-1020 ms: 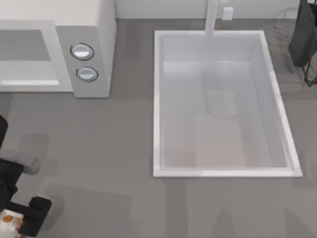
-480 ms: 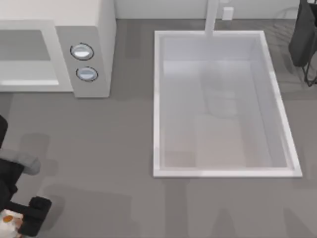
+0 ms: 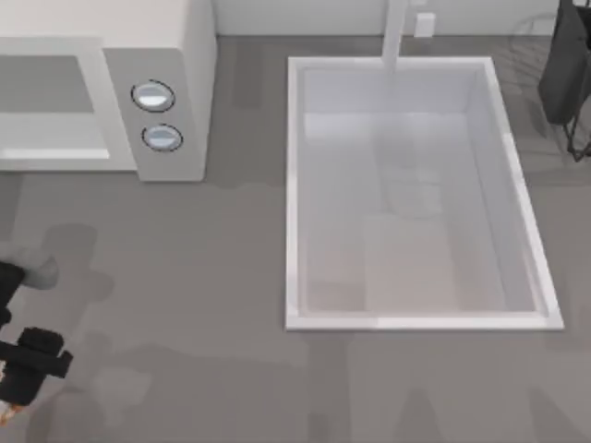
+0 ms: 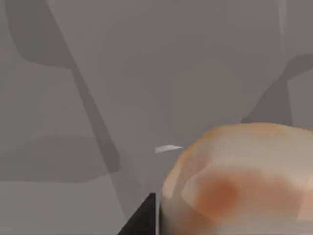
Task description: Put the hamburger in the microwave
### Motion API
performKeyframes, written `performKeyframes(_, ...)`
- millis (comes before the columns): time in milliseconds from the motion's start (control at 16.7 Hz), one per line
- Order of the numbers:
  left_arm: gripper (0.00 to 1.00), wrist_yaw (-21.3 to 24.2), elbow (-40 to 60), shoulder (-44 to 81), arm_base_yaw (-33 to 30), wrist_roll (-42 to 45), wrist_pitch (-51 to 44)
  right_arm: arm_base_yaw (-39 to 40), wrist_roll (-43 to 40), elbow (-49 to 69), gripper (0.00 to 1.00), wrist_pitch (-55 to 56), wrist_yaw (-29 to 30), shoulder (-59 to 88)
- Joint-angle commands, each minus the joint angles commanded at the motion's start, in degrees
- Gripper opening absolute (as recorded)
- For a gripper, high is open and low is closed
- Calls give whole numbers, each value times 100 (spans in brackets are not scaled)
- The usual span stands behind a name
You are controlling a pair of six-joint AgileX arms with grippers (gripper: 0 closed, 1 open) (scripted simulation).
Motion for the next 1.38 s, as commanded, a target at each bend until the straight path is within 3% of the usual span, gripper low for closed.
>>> performKeyframes(300, 0, -1, 647, -468, -18, -20, -984, 0, 0, 0, 100, 0, 0, 0)
performKeyframes(780, 0, 49, 692, -310, 34, -15, -640, 0, 0, 0, 100, 0, 0, 0)
performKeyframes(1080, 0, 275, 793, 509, 298, -111, 1123, 0, 0, 0, 100, 0, 0, 0)
performKeyframes(1380, 0, 581, 678, 1784, 709, -296, 4141, 0, 0, 0, 100, 0, 0, 0)
